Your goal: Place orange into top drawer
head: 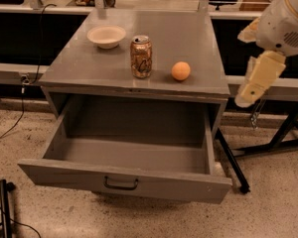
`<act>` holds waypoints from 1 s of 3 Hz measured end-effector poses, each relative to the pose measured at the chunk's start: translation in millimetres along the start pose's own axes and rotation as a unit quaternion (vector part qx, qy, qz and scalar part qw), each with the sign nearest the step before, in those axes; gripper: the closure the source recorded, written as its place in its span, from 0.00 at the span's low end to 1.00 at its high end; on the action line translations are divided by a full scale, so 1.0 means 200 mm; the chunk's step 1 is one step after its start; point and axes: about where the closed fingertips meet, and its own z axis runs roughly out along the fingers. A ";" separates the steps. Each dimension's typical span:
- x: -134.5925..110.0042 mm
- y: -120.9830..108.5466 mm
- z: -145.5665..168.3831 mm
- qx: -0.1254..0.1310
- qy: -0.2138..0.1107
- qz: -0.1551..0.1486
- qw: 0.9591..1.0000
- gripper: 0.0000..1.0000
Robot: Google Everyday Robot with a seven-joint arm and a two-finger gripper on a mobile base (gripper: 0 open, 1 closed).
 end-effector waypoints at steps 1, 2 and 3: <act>-0.10 -0.17 0.15 0.013 -0.073 0.014 0.997 0.00; -0.18 -0.30 0.30 0.033 -0.157 0.029 0.987 0.00; -0.22 -0.38 0.31 0.057 -0.183 0.036 0.981 0.00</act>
Offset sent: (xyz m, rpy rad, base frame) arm 0.1355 0.0435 -0.0358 0.5338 -0.2834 -0.0120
